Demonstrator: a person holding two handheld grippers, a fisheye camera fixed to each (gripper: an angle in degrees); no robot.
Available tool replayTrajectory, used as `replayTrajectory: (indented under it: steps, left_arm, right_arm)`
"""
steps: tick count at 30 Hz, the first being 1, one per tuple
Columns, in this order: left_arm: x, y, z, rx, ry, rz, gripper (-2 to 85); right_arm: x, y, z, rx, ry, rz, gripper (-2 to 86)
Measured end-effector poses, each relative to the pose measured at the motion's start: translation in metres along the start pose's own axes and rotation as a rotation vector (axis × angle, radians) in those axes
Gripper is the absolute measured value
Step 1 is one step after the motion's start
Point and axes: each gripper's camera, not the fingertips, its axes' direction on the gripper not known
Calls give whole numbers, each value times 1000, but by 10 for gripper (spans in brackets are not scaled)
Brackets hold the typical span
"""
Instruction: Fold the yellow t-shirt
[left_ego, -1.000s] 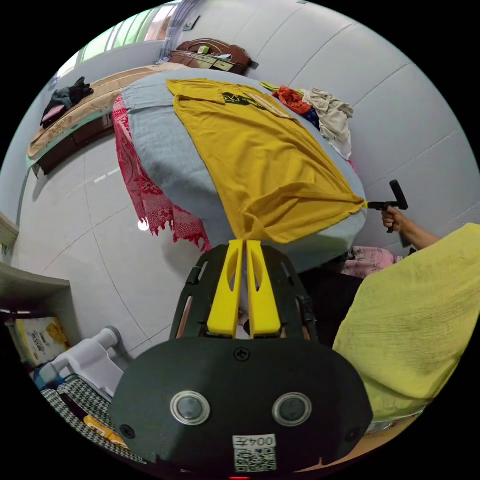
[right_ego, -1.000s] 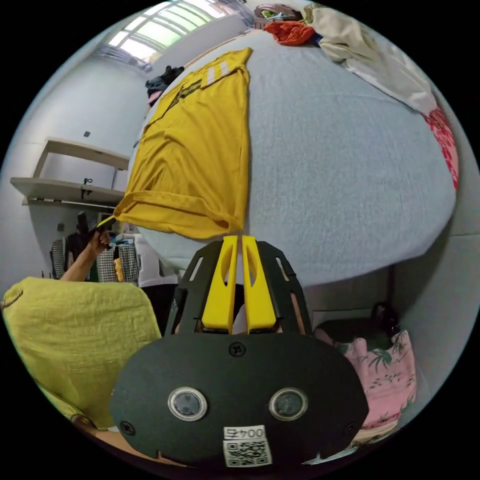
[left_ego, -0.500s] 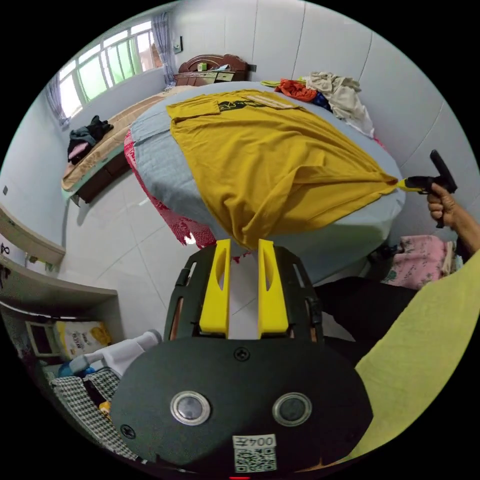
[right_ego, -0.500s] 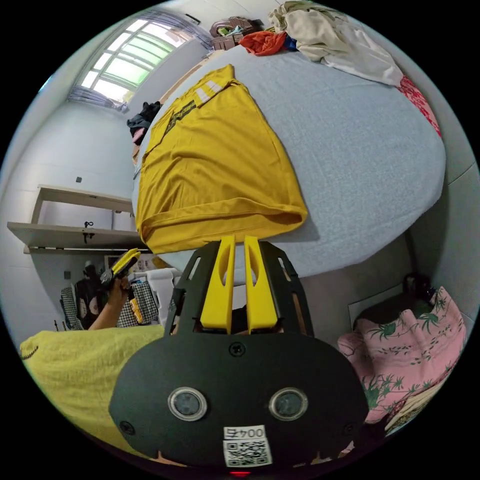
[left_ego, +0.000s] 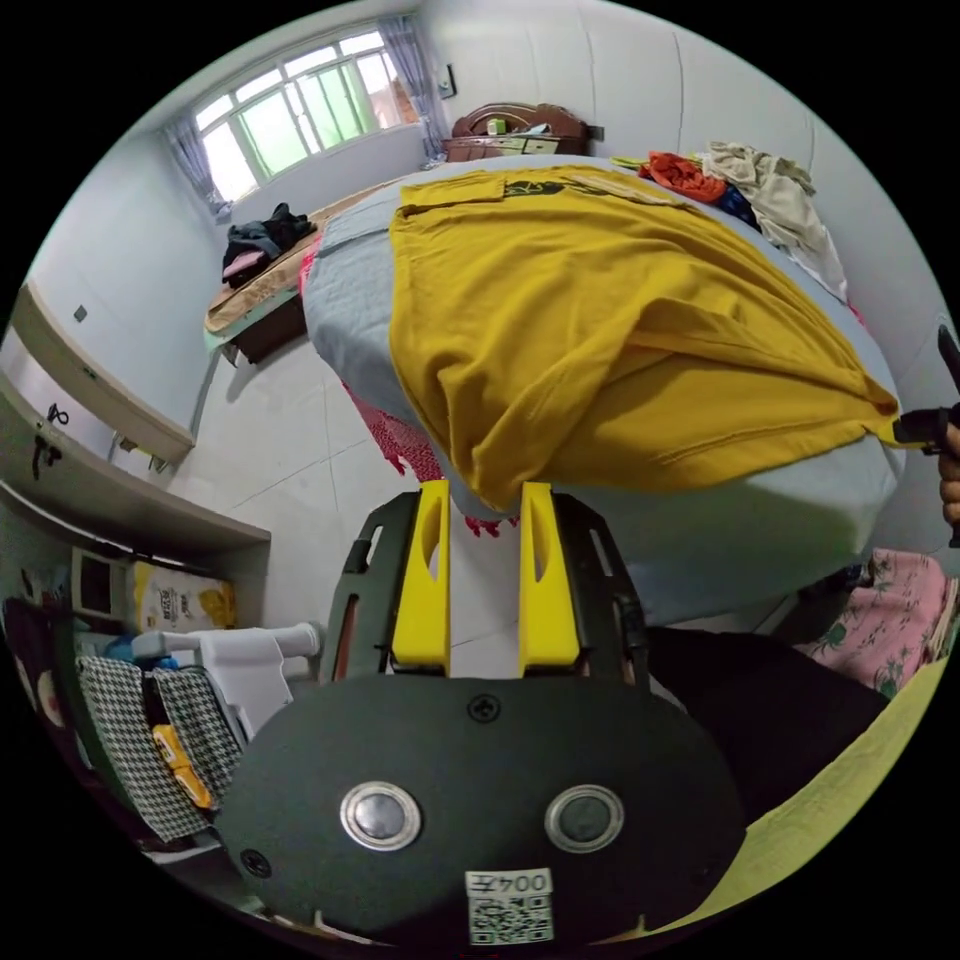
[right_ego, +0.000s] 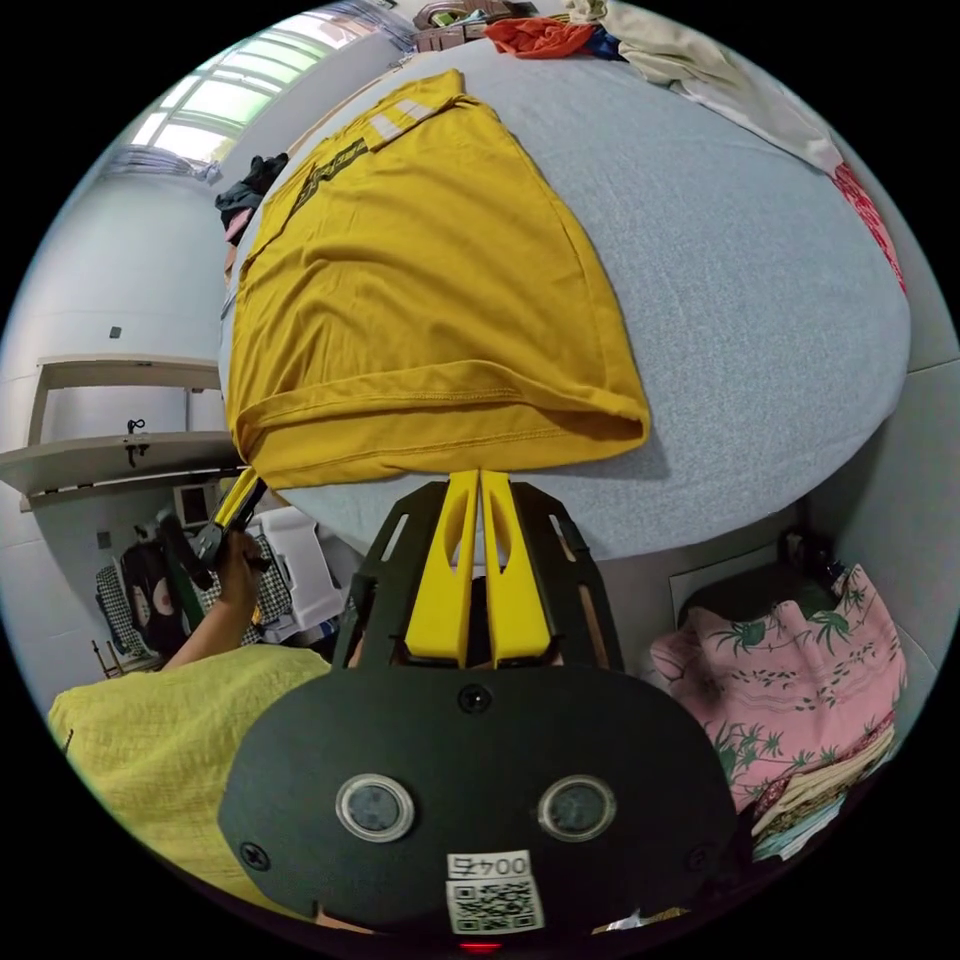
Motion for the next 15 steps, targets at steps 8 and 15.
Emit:
replayTrajectory:
  steps: [8, 15]
  left_arm:
    - [-20, 27, -11, -19, 82, -65, 16]
    - [-58, 55, -57, 75, 193, -77, 6]
  right_arm:
    - [1, 27, -12, 16, 9, -11, -1]
    - [7, 56, -45, 80, -43, -73, 71]
